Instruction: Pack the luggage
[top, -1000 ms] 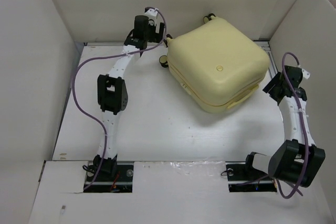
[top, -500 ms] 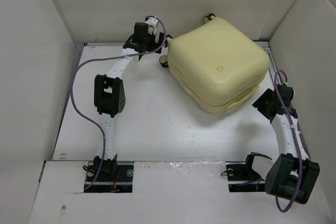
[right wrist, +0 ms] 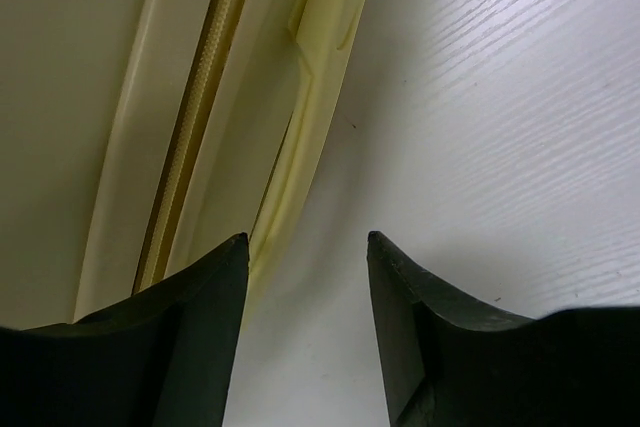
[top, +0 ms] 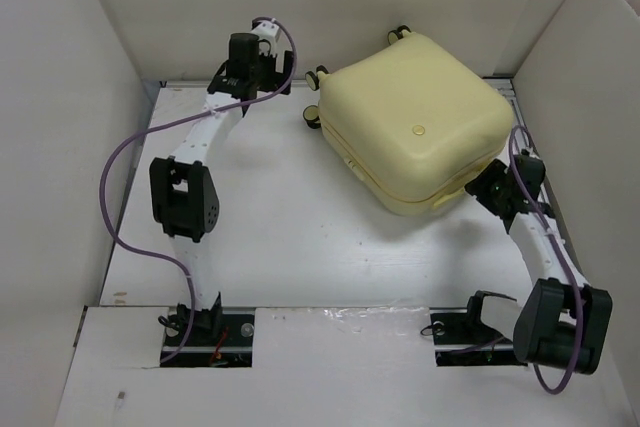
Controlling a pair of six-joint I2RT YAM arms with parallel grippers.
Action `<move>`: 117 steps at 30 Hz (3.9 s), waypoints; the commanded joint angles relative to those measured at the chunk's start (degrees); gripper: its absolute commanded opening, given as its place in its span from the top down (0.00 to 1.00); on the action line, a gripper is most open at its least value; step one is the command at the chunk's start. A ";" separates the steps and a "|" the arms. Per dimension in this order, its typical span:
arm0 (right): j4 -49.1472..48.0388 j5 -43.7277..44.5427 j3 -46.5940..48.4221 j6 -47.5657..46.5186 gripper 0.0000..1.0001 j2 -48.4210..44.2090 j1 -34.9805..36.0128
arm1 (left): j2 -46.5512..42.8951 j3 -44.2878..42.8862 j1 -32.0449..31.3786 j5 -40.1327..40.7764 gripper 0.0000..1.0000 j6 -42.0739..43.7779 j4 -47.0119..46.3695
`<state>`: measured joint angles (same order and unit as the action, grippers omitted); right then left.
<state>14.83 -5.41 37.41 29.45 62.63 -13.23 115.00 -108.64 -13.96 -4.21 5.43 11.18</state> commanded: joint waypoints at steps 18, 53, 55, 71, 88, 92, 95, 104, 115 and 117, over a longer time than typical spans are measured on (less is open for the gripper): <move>-12.80 3.04 2.05 7.46 0.60 21.21 5.41 | -7.77 5.28 6.04 -1.24 0.03 -2.27 0.60; 14.79 -10.23 42.82 -50.28 1.00 45.29 6.72 | -15.52 19.18 10.54 -5.28 0.03 19.18 5.17; 14.79 -9.19 46.51 -51.15 1.00 46.79 10.31 | -13.40 19.17 7.47 -5.28 0.04 19.18 5.78; 7.33 -30.35 68.41 -42.82 0.96 56.71 20.26 | -31.85 47.10 -13.97 -13.03 0.13 28.75 3.23; 7.66 -4.46 75.19 -31.39 0.23 50.76 18.25 | -31.15 28.24 -42.65 -1.70 0.13 22.60 25.19; 11.62 6.34 72.64 -30.86 0.20 44.78 13.59 | -33.26 25.32 -40.81 9.81 0.02 24.71 30.65; 15.57 10.93 69.92 -27.97 0.19 40.30 10.43 | -33.26 25.93 -33.44 14.30 0.00 24.19 32.85; 12.42 8.76 57.43 -23.82 0.17 29.30 1.38 | -30.28 17.86 -15.86 12.47 0.00 25.06 33.29; 15.33 3.39 48.95 -28.57 0.18 22.04 0.05 | -14.90 -0.32 -5.29 2.49 0.00 39.28 30.37; 15.32 3.39 45.05 -28.57 0.18 18.77 0.05 | -13.76 -0.34 -4.77 -0.96 0.00 43.41 30.39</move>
<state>31.05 -1.45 85.38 1.48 89.12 -13.37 100.86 -105.91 -18.79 2.48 40.75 40.38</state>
